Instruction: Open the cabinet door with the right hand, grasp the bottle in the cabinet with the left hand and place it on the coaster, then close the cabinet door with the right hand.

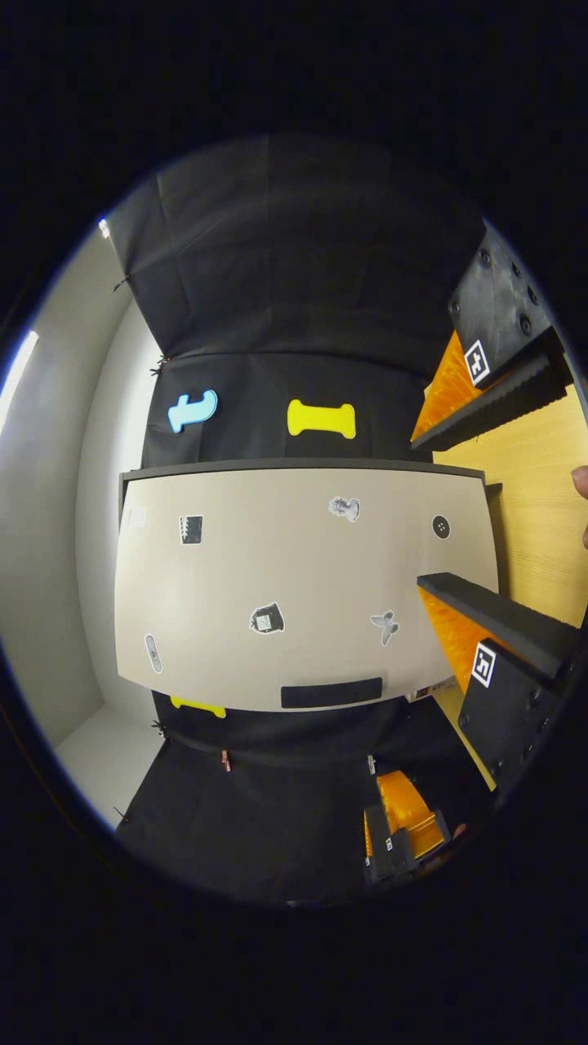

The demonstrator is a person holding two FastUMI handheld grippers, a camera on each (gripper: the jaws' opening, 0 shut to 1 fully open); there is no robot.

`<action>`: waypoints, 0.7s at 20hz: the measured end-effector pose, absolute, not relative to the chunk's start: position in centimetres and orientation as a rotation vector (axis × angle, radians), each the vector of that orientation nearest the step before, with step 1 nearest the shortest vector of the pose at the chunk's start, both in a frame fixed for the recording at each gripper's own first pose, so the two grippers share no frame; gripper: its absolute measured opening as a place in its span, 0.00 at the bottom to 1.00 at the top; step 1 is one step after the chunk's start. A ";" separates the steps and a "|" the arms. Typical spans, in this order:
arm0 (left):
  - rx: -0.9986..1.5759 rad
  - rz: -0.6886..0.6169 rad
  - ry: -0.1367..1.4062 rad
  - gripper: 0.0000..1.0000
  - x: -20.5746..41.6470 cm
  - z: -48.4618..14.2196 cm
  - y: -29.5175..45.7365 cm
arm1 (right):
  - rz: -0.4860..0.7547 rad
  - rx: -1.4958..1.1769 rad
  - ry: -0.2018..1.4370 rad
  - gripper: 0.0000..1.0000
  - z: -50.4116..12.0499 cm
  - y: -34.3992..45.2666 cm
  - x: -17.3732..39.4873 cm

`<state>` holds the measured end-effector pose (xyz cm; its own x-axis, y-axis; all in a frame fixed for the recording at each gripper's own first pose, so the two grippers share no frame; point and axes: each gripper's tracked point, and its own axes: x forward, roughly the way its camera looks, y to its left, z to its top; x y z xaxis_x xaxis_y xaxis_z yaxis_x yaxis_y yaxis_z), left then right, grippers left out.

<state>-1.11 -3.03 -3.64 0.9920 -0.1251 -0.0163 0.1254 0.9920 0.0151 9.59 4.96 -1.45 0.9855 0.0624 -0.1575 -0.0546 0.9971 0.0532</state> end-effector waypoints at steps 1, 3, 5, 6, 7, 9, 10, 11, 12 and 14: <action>0.017 -0.126 0.015 0.92 -1.2 -3.6 -3.1 | 0.060 0.046 0.158 0.98 -1.4 4.9 9.6; 0.021 -0.128 0.016 0.92 -1.2 -3.7 -3.2 | 0.063 0.047 0.159 0.98 -1.4 5.0 9.6; 0.019 -0.131 0.018 0.92 -1.4 -3.8 -3.4 | 0.065 0.052 0.161 0.98 -1.4 5.1 9.5; 0.017 -0.132 0.019 0.92 -1.5 -3.9 -3.5 | 0.063 0.052 0.160 0.98 -1.3 5.0 9.6; 0.016 -0.131 0.021 0.92 -1.6 -3.9 -3.5 | 0.062 0.052 0.160 0.98 -1.3 5.0 9.4; 0.018 -0.131 0.022 0.92 -1.7 -3.9 -3.5 | 0.063 0.056 0.165 0.98 -1.4 5.1 9.4; 0.019 -0.129 0.023 0.92 -1.7 -3.9 -3.5 | 0.063 0.056 0.166 0.98 -1.3 5.1 9.4; 0.020 -0.129 0.022 0.92 -1.7 -3.9 -3.5 | 0.062 0.055 0.167 0.98 -1.3 5.0 9.4; 0.019 -0.130 0.023 0.92 -1.8 -3.9 -3.5 | 0.062 0.055 0.166 0.98 -1.3 5.1 9.4; 0.018 -0.130 0.023 0.92 -1.8 -4.0 -3.7 | 0.063 0.057 0.168 0.98 -1.4 5.1 9.4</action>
<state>-1.79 -3.71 -3.99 0.9912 -0.1299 -0.0244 0.1303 0.9913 0.0161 9.41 5.12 -1.36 0.9839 0.0671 -0.1657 -0.0574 0.9964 0.0624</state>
